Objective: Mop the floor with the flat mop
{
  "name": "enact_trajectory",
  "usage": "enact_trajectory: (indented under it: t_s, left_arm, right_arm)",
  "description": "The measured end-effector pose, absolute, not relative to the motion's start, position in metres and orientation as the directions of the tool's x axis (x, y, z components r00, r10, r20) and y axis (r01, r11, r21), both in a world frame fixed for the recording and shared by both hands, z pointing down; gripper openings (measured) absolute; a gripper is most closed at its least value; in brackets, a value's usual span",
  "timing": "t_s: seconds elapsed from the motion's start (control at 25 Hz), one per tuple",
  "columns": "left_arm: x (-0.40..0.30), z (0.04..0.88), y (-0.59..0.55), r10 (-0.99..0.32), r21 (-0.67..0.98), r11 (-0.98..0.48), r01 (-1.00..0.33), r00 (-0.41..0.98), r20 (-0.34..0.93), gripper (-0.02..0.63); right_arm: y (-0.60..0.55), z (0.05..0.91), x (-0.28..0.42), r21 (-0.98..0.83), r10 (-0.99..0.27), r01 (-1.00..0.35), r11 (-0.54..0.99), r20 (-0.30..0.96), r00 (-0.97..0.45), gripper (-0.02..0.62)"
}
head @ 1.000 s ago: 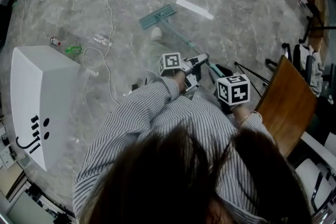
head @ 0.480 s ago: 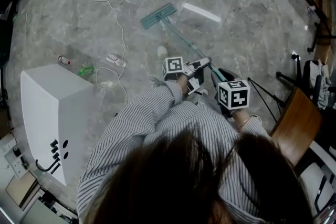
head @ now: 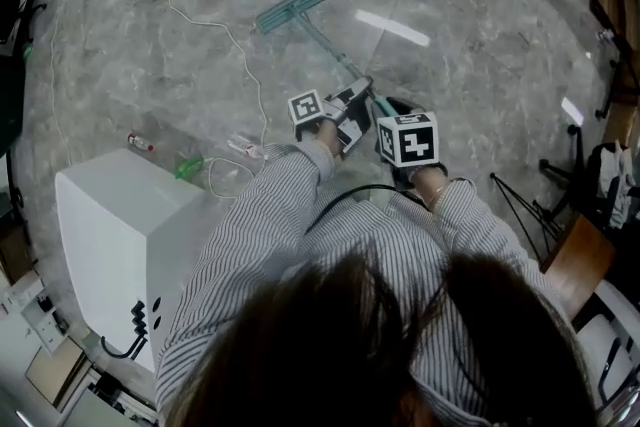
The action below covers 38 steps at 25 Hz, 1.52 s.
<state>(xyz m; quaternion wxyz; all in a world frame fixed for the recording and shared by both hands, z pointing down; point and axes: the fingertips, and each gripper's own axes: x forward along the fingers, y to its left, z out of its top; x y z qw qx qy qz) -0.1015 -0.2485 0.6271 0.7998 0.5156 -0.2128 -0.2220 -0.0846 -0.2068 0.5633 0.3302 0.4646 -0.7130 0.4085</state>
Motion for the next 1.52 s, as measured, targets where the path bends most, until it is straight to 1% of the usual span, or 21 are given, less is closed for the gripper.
enact_trajectory:
  t_s: [0.12, 0.32, 0.44, 0.6, 0.84, 0.96, 1.12, 1.28, 1.4, 1.52]
  left_arm:
    - [-0.144, 0.634, -0.315, -0.602, 0.916, 0.37, 0.152, 0.791, 0.112, 0.181]
    - [-0.199, 0.635, -0.399, -0.592, 0.929, 0.348, 0.127, 0.798, 0.113, 0.183]
    - [-0.221, 0.638, -0.427, -0.583, 0.936, 0.337, 0.099, 0.803, 0.125, 0.183]
    - [-0.236, 0.662, -0.443, -0.585, 0.941, 0.33, 0.067, 0.797, 0.149, 0.183]
    - [-0.232, 0.663, -0.438, -0.528, 0.943, 0.332, 0.0, 0.829, 0.186, 0.183]
    - [-0.228, 0.658, -0.433, -0.528, 0.942, 0.335, 0.005, 0.829, 0.183, 0.183]
    - [-0.218, 0.652, -0.423, -0.517, 0.942, 0.337, 0.006, 0.837, 0.18, 0.183]
    - [-0.198, 0.652, -0.408, -0.514, 0.939, 0.342, 0.017, 0.84, 0.172, 0.184]
    - [-0.167, 0.631, -0.387, -0.524, 0.939, 0.341, 0.05, 0.839, 0.146, 0.189]
    - [-0.131, 0.626, -0.358, -0.531, 0.938, 0.341, 0.059, 0.836, 0.14, 0.19]
  right_arm:
    - [-0.273, 0.569, -0.126, -0.273, -0.379, -0.931, 0.242, 0.857, -0.35, 0.113]
    - [-0.362, 0.566, -0.185, -0.191, -0.398, -0.916, 0.353, 0.855, -0.332, 0.112]
    - [-0.393, 0.569, -0.212, -0.184, -0.387, -0.902, 0.391, 0.856, -0.342, 0.112]
    - [-0.402, 0.581, -0.221, -0.195, -0.341, -0.902, 0.385, 0.878, -0.335, 0.112]
    - [-0.394, 0.587, -0.217, -0.205, -0.315, -0.903, 0.379, 0.889, -0.334, 0.112]
    - [-0.393, 0.583, -0.214, -0.2, -0.344, -0.906, 0.374, 0.877, -0.336, 0.112]
    - [-0.384, 0.576, -0.205, -0.208, -0.348, -0.901, 0.382, 0.87, -0.349, 0.112]
    - [-0.369, 0.569, -0.18, -0.207, -0.351, -0.902, 0.378, 0.87, -0.346, 0.112]
    - [-0.35, 0.562, -0.153, -0.203, -0.358, -0.904, 0.375, 0.868, -0.344, 0.112]
    - [-0.323, 0.557, -0.116, -0.185, -0.367, -0.907, 0.378, 0.869, -0.331, 0.112]
